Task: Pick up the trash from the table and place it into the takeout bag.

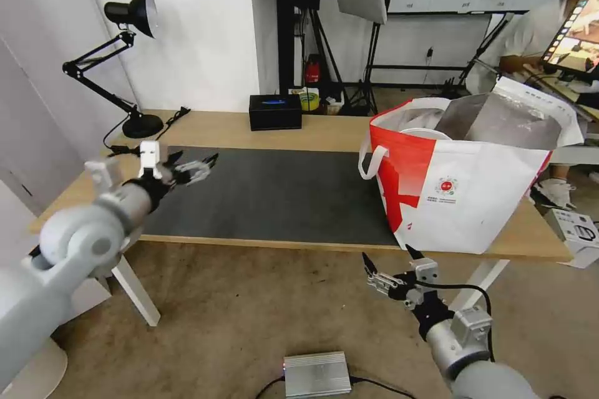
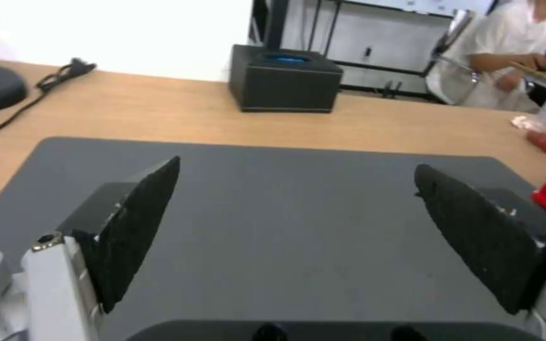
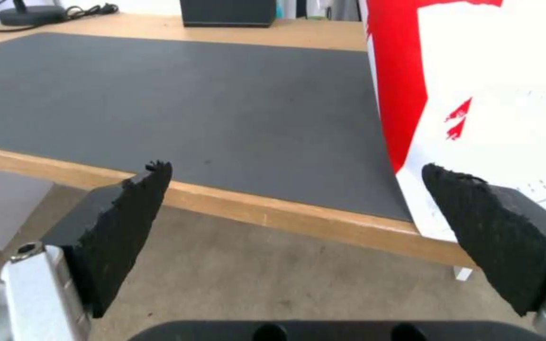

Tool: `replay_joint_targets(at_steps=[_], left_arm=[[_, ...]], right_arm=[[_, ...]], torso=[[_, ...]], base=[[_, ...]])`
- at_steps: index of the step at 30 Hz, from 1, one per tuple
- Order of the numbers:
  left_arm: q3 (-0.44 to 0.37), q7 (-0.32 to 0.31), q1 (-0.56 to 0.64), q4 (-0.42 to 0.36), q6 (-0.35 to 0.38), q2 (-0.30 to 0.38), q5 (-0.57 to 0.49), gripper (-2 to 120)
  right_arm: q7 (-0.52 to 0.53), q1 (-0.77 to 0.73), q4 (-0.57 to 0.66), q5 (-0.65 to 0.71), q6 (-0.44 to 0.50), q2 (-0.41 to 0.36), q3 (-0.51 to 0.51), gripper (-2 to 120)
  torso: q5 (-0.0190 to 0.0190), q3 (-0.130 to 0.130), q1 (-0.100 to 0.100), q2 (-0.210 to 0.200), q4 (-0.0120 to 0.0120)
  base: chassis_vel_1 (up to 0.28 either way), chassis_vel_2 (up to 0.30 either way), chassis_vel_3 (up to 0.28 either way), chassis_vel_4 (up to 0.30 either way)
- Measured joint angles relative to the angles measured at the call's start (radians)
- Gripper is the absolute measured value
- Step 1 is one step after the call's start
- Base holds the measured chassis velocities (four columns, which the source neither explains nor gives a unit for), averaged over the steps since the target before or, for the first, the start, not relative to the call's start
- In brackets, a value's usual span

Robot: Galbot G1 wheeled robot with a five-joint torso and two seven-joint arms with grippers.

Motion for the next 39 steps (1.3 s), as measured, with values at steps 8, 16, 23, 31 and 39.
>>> replay_joint_targets(at_steps=[8, 16, 23, 31, 39], left_arm=[[-0.138, 0.006, 0.217, -0.006, -0.085, -0.065, 0.138, 100], [-0.217, 0.045, 0.433, 0.019, -0.336, -0.196, 0.340, 100], [-0.237, 0.087, 0.535, 0.065, -0.496, -0.318, 0.453, 100], [-0.240, 0.120, 0.579, 0.094, -0.562, -0.381, 0.484, 100], [-0.232, 0.136, 0.574, 0.111, -0.586, -0.395, 0.495, 100]], right_arm=[[0.000, 0.000, 0.000, 0.000, 0.000, 0.000, 0.000, 100], [0.000, 0.000, 0.000, 0.000, 0.000, 0.000, 0.000, 100], [0.000, 0.000, 0.000, 0.000, 0.000, 0.000, 0.000, 100], [0.000, 0.000, 0.000, 0.000, 0.000, 0.000, 0.000, 100], [0.000, 0.000, 0.000, 0.000, 0.000, 0.000, 0.000, 100]], torso=[[-0.0002, 0.000, 0.000, 0.000, -0.0001], [-0.0002, 0.000, 0.000, 0.000, 0.0001], [-0.0003, 0.000, 0.000, 0.000, 0.0001], [-0.0002, 0.000, 0.000, 0.000, 0.0001], [-0.0002, 0.000, 0.000, 0.000, 0.0001]], base=[[0.000, 0.000, 0.000, 0.000], [0.000, 0.000, 0.000, 0.000], [0.000, 0.000, 0.000, 0.000], [0.000, 0.000, 0.000, 0.000], [0.000, 0.000, 0.000, 0.000]])
